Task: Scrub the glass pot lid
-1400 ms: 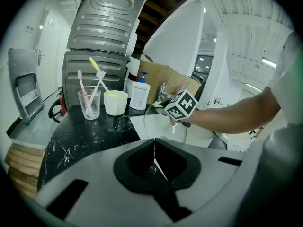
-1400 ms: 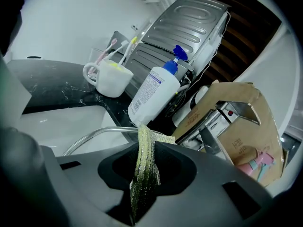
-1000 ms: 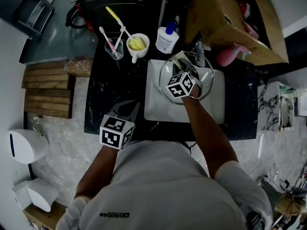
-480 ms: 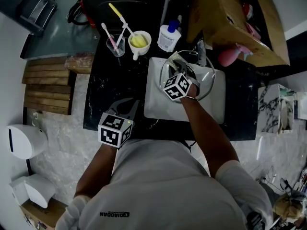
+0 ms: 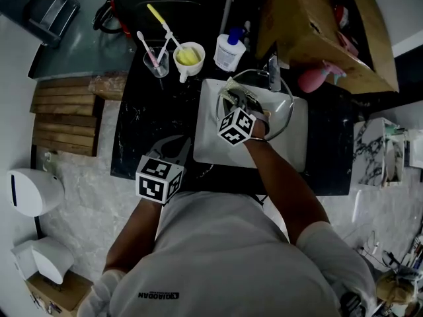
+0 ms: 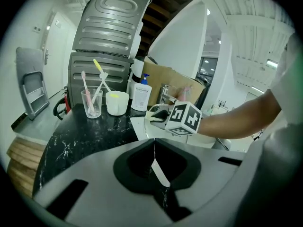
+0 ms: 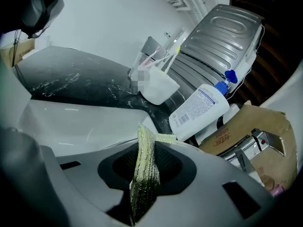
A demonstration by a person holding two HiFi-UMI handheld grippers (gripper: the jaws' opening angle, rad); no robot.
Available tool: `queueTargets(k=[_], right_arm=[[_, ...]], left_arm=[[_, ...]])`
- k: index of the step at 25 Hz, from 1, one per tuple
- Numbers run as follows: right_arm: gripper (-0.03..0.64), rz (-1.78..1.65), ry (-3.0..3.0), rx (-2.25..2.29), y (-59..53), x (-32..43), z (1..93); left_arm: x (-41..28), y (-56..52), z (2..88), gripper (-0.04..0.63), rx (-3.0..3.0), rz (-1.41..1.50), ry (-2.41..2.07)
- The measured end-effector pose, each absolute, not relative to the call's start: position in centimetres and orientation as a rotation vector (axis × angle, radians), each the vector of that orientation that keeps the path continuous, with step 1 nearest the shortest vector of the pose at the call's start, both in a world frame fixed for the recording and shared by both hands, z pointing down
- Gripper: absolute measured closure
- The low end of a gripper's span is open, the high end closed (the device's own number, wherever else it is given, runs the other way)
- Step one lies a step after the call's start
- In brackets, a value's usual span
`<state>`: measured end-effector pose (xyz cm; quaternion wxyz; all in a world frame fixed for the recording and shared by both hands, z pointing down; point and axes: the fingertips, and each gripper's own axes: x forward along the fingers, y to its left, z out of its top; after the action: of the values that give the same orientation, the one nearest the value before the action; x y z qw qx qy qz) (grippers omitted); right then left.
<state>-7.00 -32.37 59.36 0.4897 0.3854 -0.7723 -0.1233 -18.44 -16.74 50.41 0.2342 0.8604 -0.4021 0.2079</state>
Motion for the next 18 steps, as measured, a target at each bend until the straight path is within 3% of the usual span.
queueTargets(k=[18], right_arm=[[0.514, -0.407, -1.932, 0.662, -28.9, -8.8, 61.7]], left_arm=[[-16.4, -17.1, 50.4, 0.580, 2.339, 0.561, -1.140]])
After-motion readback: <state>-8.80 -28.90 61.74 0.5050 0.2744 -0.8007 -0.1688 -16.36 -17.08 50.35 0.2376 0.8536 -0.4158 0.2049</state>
